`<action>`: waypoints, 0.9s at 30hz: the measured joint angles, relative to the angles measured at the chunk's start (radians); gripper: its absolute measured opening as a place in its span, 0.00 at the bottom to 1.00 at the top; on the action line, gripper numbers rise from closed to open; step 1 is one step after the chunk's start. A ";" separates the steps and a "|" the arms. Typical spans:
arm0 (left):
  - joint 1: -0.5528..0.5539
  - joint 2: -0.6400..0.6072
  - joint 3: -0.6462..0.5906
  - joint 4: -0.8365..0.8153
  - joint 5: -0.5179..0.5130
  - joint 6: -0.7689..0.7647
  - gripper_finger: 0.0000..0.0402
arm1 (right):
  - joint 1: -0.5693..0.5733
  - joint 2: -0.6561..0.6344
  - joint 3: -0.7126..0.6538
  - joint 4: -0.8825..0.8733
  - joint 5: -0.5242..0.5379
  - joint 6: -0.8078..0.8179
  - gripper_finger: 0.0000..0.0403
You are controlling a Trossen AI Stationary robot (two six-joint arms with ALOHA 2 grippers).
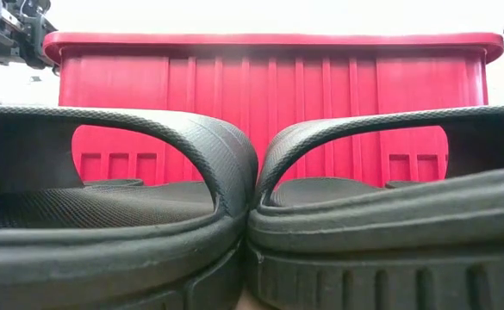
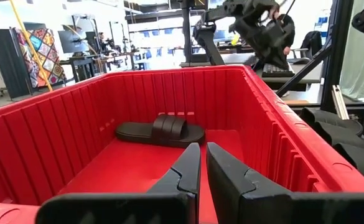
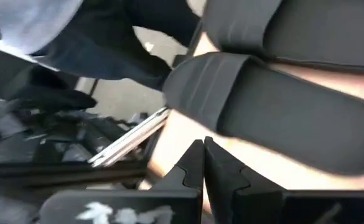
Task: Pick and place slides into bin
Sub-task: Put the black slipper into the bin
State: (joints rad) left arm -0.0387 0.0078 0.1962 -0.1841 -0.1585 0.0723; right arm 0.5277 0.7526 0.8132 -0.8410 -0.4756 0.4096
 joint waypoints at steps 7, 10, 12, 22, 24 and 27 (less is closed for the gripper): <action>0.000 0.000 0.000 0.003 0.000 0.027 0.08 | 0.104 0.020 -0.123 0.311 0.163 0.225 0.00; 0.000 0.000 0.000 0.002 0.000 0.027 0.08 | 0.154 0.052 -0.124 0.370 0.318 0.291 0.00; 0.000 0.000 0.000 -0.002 0.000 0.021 0.08 | 0.191 0.089 -0.125 0.376 0.392 0.342 0.00; 0.000 0.000 0.000 -0.005 0.001 0.006 0.08 | 0.346 0.323 -0.089 0.480 0.471 0.527 0.00; 0.000 0.000 0.000 -0.005 0.001 -0.003 0.08 | 0.345 0.349 -0.089 0.481 0.472 0.547 0.00; 0.000 0.000 0.000 -0.006 0.001 -0.008 0.08 | 0.337 0.358 -0.089 0.483 0.470 0.553 0.00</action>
State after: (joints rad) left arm -0.0387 0.0082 0.1959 -0.1898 -0.1574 0.0643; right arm 0.8643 1.1110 0.7246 -0.3576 -0.0059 0.9623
